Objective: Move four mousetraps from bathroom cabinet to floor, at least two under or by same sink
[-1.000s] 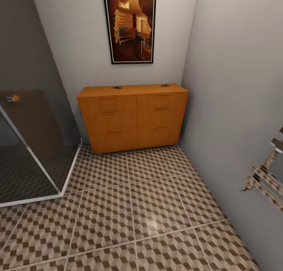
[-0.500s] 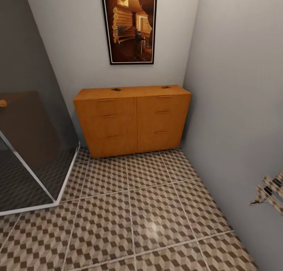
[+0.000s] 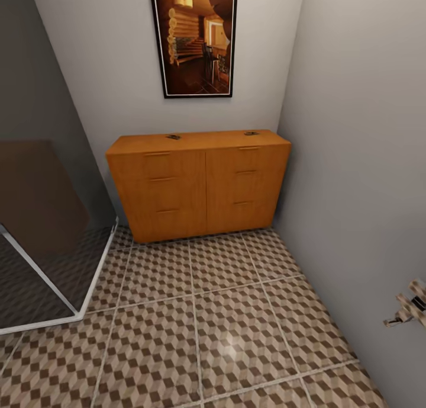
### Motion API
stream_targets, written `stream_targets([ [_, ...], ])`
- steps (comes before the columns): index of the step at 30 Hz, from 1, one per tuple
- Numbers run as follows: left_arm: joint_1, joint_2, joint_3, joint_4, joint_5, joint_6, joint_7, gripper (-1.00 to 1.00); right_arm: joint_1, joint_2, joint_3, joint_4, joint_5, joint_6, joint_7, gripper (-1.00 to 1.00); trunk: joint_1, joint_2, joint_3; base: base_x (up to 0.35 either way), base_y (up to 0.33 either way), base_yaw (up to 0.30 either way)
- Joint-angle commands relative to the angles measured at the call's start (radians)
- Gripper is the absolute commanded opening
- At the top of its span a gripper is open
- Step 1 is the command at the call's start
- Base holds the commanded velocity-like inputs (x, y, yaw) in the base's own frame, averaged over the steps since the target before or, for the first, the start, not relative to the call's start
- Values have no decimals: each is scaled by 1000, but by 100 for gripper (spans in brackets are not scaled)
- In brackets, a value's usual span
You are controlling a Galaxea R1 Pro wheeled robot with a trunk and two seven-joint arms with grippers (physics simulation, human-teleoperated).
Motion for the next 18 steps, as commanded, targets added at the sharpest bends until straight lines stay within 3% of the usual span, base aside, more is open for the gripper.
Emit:
stream_targets([
  [1, -1, 0, -8, 0, 7, 3, 2, 100, -1, -1, -9, 7, 8, -7, 0, 100, 0, 0, -1, 120, 0, 0],
  [7, -1, 0, -8, 0, 7, 3, 1, 100, 2, -8, -9, 13, 10, -8, 110, 100, 0, 0, -1, 105, 0, 0],
  [13, -1, 0, -8, 0, 7, 3, 0, 100, 3, -14, -8, 12, 6, -9, 332, 100, 0, 0, -1, 94, 0, 0],
  [14, -1, 1, -8, 0, 7, 3, 0, 100, 3, -21, -8, 11, 6, -10, 408, 100, 0, 0, -1, 94, 0, 0],
  [18, -1, 1, -8, 0, 8, 1, 0, 100, 3, -38, -8, 9, 6, -10, 496, 100, 0, 0, -1, 106, 0, 0],
])
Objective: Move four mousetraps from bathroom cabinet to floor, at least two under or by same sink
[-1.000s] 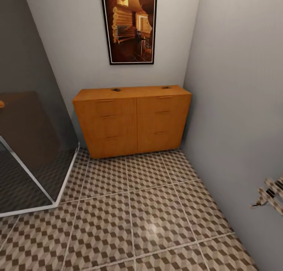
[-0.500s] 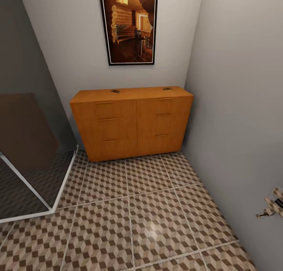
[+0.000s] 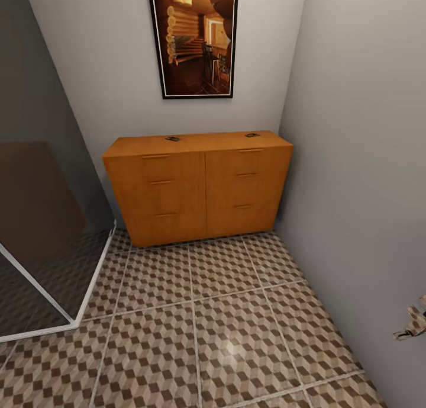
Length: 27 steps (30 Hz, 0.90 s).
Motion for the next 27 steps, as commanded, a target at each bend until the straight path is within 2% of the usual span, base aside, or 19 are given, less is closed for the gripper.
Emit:
stream_targets([
  [1, -1, 0, -8, 0, 7, 3, 2, 100, -1, -4, -8, 3, 8, -5, 12, 100, 0, 0, -1, 126, 0, 0],
  [12, -1, 0, -8, 1, 7, 3, 2, 100, -1, -14, -9, 2, 8, -6, 54, 100, 0, 0, -1, 193, 0, 0],
  [27, -1, 0, -8, 0, 6, 4, 2, 100, 0, -14, -6, 2, 13, -6, 23, 100, 0, 0, -1, 322, 0, 0],
])
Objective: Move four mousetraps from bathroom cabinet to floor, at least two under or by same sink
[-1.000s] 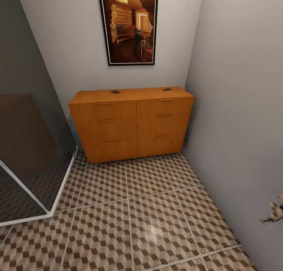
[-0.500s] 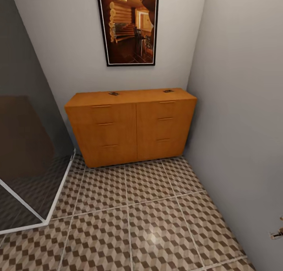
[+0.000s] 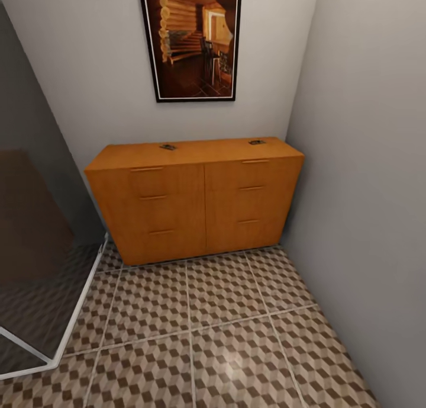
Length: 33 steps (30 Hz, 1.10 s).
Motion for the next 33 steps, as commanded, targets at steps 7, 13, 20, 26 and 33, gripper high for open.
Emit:
stream_targets([
  [7, -1, 0, -8, 0, 7, 3, 2, 100, -1, 1, -8, 4, 9, -5, 0, 100, 0, 0, -1, 331, 0, 0],
  [13, -1, 0, -8, 0, 7, 3, 2, 100, -1, 0, -8, 4, 9, -5, 0, 100, 0, 0, -1, 331, 0, 0],
  [20, -1, 0, -8, 1, 7, 3, 2, 100, -1, -1, -8, 3, 9, -5, -1, 100, 0, 0, -1, 331, 0, 0],
  [26, -1, 0, -8, 2, 7, 3, 2, 100, -1, -1, -8, 3, 9, -5, -1, 100, 0, 0, -1, 331, 0, 0],
  [33, -1, 0, -8, 1, 7, 3, 2, 100, -1, -1, -8, 3, 9, -5, -1, 100, 0, 0, -1, 331, 0, 0],
])
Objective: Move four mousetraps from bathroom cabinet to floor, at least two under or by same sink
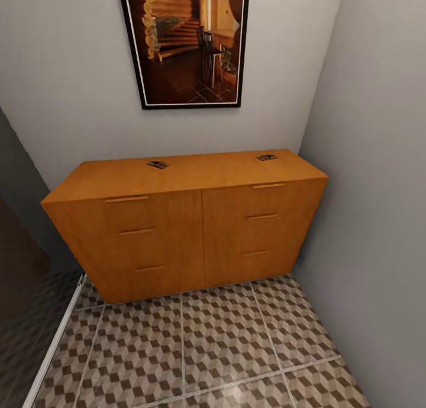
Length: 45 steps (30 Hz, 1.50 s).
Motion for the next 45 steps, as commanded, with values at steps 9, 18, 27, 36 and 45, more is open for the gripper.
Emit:
stream_targets([
  [9, -1, 0, -8, 0, 7, 3, 2, 100, -1, 1, -8, 3, 9, -5, -1, 100, 0, 0, -1, 310, 0, 0],
  [18, -1, -1, -8, 0, 7, 1, 1, 100, -1, 0, -8, 3, 9, -5, 0, 100, 0, 0, -1, 60, 0, 0],
  [27, -1, -4, -8, 0, 8, 0, 0, 100, -1, 2, -8, 3, 9, -5, 0, 100, 0, 0, -1, 6, 0, 0],
  [36, -1, -11, -7, -2, 8, -3, 0, 100, -1, 5, -8, 3, 9, -4, 0, 100, 0, 0, -1, 0, 0, 0],
  [45, 0, -17, -7, -1, 8, 1, -10, 100, -1, 4, -8, 5, 11, -2, 1, 100, 0, 0, -1, 0, 0, 0],
])
